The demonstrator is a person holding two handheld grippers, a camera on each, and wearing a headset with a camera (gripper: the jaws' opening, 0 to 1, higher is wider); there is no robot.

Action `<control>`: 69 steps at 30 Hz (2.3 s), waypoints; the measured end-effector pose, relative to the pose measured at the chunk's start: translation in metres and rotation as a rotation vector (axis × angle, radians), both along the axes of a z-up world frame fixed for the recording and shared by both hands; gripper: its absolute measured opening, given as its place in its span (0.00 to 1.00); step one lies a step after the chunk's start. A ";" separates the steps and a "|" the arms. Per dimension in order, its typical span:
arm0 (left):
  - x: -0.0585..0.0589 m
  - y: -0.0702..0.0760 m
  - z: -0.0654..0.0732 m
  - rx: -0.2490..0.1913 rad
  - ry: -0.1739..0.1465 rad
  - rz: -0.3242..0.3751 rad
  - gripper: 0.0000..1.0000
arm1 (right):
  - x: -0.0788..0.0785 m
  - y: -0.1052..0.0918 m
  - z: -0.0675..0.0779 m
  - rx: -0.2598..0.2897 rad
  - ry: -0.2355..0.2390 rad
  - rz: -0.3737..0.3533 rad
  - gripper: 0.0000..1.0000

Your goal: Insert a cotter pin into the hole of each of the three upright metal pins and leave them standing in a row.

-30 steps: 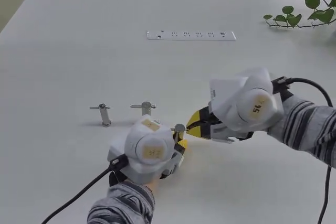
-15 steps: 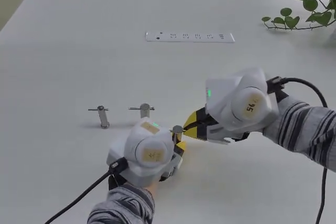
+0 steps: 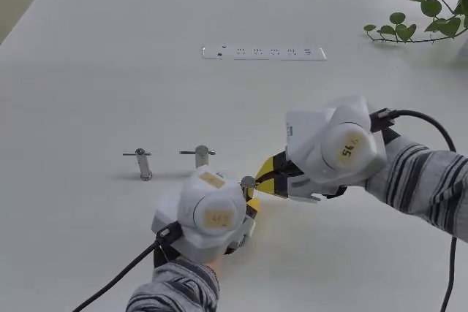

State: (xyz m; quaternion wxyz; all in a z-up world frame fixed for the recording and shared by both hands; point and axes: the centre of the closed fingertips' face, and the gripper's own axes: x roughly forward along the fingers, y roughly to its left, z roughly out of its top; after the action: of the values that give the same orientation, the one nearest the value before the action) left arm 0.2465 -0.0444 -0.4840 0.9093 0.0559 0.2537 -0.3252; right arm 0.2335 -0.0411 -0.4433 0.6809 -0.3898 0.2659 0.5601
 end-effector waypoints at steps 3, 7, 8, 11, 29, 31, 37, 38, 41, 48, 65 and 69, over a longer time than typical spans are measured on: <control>0.000 0.000 0.000 0.001 0.000 0.004 0.10 | 0.001 0.000 -0.001 0.003 -0.001 -0.001 0.00; 0.000 0.000 0.000 0.003 -0.001 0.010 0.10 | 0.003 -0.001 -0.003 0.004 -0.005 -0.009 0.00; 0.000 0.000 0.000 0.003 -0.001 0.014 0.10 | 0.003 -0.001 -0.003 0.006 -0.004 -0.012 0.00; 0.001 0.000 -0.001 0.006 0.001 0.015 0.10 | 0.004 -0.001 -0.002 0.015 -0.001 -0.022 0.04; -0.009 0.011 0.006 0.023 0.015 -0.012 0.35 | 0.003 0.017 0.000 0.093 0.097 -0.090 0.12; -0.010 0.011 0.007 0.014 0.025 -0.011 0.38 | 0.003 0.019 -0.002 0.089 0.099 -0.087 0.11; -0.016 0.014 0.014 0.001 0.025 -0.026 0.43 | 0.003 0.020 -0.006 0.079 0.112 -0.084 0.10; -0.017 0.014 0.016 -0.004 0.024 -0.026 0.44 | 0.003 0.020 -0.006 0.079 0.116 -0.085 0.10; -0.020 0.017 0.021 -0.014 0.022 -0.034 0.47 | 0.003 0.020 -0.005 0.095 0.162 -0.116 0.09; -0.024 0.026 0.032 -0.039 0.018 -0.036 0.54 | 0.004 0.020 -0.003 0.082 0.183 -0.098 0.08; -0.027 0.056 0.056 -0.041 -0.009 -0.054 0.68 | 0.040 0.009 0.005 0.020 0.154 -0.091 0.08; -0.027 0.066 0.060 -0.038 -0.014 -0.045 0.69 | 0.044 0.006 0.005 0.014 0.165 -0.097 0.08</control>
State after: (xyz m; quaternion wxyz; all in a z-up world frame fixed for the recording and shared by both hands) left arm 0.2190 0.0217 -0.4237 0.9043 0.0467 0.2398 -0.3501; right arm 0.2778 -0.0350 -0.4379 0.6858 -0.3241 0.3357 0.5585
